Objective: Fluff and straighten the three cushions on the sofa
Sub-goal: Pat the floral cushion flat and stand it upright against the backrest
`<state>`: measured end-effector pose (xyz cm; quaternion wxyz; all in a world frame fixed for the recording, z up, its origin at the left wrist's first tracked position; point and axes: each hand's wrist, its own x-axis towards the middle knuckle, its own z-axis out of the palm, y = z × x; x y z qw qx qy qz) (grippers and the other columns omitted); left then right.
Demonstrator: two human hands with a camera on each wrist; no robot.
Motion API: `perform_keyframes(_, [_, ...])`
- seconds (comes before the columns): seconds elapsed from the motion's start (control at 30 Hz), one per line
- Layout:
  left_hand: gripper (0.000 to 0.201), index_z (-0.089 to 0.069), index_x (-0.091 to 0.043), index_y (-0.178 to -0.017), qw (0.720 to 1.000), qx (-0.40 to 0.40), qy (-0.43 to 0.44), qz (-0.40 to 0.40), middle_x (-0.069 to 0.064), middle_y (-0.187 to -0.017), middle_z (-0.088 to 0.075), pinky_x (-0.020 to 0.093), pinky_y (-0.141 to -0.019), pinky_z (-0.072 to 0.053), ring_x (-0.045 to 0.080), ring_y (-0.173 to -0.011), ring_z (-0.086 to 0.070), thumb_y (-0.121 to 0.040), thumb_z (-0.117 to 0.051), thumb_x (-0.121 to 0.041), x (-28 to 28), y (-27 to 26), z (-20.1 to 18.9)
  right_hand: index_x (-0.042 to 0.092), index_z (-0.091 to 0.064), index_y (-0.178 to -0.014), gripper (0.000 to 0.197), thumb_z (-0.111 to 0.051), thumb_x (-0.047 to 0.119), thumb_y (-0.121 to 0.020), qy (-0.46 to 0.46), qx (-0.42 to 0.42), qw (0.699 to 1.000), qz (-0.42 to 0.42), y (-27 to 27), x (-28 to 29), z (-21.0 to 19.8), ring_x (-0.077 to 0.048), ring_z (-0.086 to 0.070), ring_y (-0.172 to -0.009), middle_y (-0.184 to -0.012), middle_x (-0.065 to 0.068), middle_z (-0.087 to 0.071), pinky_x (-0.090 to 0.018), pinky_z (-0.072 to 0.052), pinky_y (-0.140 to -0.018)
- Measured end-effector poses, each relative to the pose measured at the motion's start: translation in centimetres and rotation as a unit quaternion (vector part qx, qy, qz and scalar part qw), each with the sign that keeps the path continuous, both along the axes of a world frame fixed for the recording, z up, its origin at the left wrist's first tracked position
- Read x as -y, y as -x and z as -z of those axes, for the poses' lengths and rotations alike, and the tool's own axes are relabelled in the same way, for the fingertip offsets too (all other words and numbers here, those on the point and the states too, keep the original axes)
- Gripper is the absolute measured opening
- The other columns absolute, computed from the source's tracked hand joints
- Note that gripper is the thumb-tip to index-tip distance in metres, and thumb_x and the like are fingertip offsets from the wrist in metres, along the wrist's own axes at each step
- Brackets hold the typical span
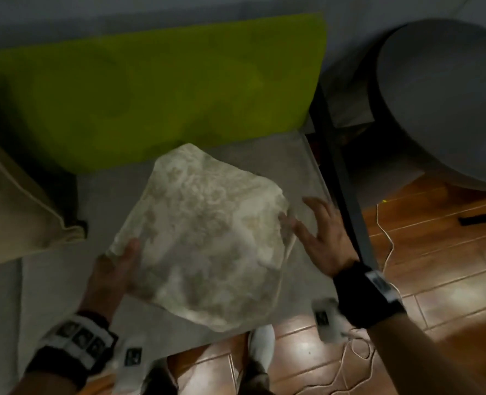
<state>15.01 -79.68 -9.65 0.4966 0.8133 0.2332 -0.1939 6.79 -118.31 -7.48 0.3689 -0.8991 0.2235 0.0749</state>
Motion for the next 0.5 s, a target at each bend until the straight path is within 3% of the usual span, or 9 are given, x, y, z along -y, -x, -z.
perform_keyframes(0.07, [0.096,-0.052,-0.01,-0.138,0.999,-0.002,-0.05,0.007,0.013,-0.142,-0.053,0.044,-0.11,-0.039,0.033,-0.129,-0.052,-0.07,-0.07,-0.076,1.0,-2.5,-0.4,0.031,-0.044,-0.149,0.094,-0.048,0.09,-0.076,-0.065,-0.052,0.995,0.059,3.6,0.6,1.5,-0.015,-0.052,-0.13,-0.142,0.007,-0.052,-0.029,-0.041,-0.105])
perform_keyframes(0.13, [0.098,-0.048,-0.003,-0.142,0.996,0.034,-0.082,0.001,0.017,-0.148,-0.049,0.037,-0.111,-0.035,0.035,-0.134,-0.048,-0.069,-0.078,-0.061,1.9,-4.5,-1.3,0.044,-0.047,-0.141,0.104,-0.048,0.103,-0.055,-0.162,-0.092,0.979,0.081,5.6,0.3,2.9,-0.002,-0.06,-0.118,-0.138,0.01,-0.059,-0.013,-0.044,-0.091])
perform_keyframes(0.17, [0.1,-0.046,-0.001,-0.143,0.994,0.045,-0.095,-0.004,0.017,-0.148,-0.048,0.034,-0.108,-0.035,0.035,-0.134,-0.047,-0.067,-0.08,-0.057,1.8,-5.2,-1.3,0.053,-0.049,-0.133,0.097,-0.049,0.104,-0.051,-0.217,-0.097,0.969,0.076,5.8,-0.3,3.0,0.004,-0.061,-0.113,-0.135,0.013,-0.063,-0.008,-0.045,-0.087])
perform_keyframes(0.23, [0.113,-0.039,-0.008,-0.146,0.997,0.042,-0.068,-0.005,0.016,-0.15,-0.045,0.035,-0.103,-0.037,0.032,-0.131,-0.048,-0.058,-0.081,-0.066,1.4,-6.0,-1.3,0.064,-0.049,-0.124,0.064,-0.059,0.091,-0.066,-0.302,-0.108,0.946,0.053,5.2,-2.0,3.0,0.009,-0.061,-0.113,-0.127,0.025,-0.065,-0.011,-0.048,-0.09])
perform_keyframes(0.3, [0.112,-0.035,-0.023,-0.148,0.999,0.026,-0.039,0.018,0.012,-0.148,-0.048,0.04,-0.103,-0.04,0.03,-0.129,-0.05,-0.058,-0.072,-0.08,1.3,-5.6,-1.0,0.055,-0.047,-0.13,0.046,-0.063,0.064,-0.088,-0.372,-0.102,0.921,0.056,4.0,-3.8,2.6,0.02,-0.06,-0.104,-0.119,0.033,-0.063,-0.008,-0.05,-0.085])
perform_keyframes(0.33, [0.104,-0.038,-0.03,-0.147,0.998,0.014,-0.029,0.051,0.008,-0.145,-0.052,0.043,-0.106,-0.04,0.03,-0.128,-0.052,-0.063,-0.064,-0.085,1.4,-5.0,-1.0,0.05,-0.046,-0.133,0.047,-0.063,0.058,-0.091,-0.386,-0.092,0.916,0.063,3.4,-4.5,2.8,0.02,-0.061,-0.1,-0.12,0.031,-0.063,-0.006,-0.05,-0.079])
perform_keyframes(0.4, [0.093,-0.047,-0.033,-0.143,0.997,-0.006,-0.012,0.082,0.0,-0.139,-0.058,0.046,-0.109,-0.041,0.025,-0.124,-0.055,-0.069,-0.055,-0.089,1.8,-3.8,-0.6,0.048,-0.044,-0.136,0.054,-0.065,0.061,-0.088,-0.392,-0.066,0.912,0.101,2.2,-5.2,2.4,0.014,-0.066,-0.097,-0.126,0.021,-0.065,-0.01,-0.054,-0.076])
perform_keyframes(0.5, [0.088,-0.057,-0.029,-0.136,0.999,-0.013,0.03,0.027,-0.005,-0.129,-0.065,0.045,-0.106,-0.045,0.021,-0.115,-0.062,-0.067,-0.064,-0.084,2.1,-0.8,0.2,0.048,-0.038,-0.141,0.053,-0.063,0.051,-0.094,-0.379,-0.012,0.917,0.121,0.5,-4.5,0.9,0.024,-0.061,-0.088,-0.119,0.029,-0.057,-0.002,-0.048,-0.068])
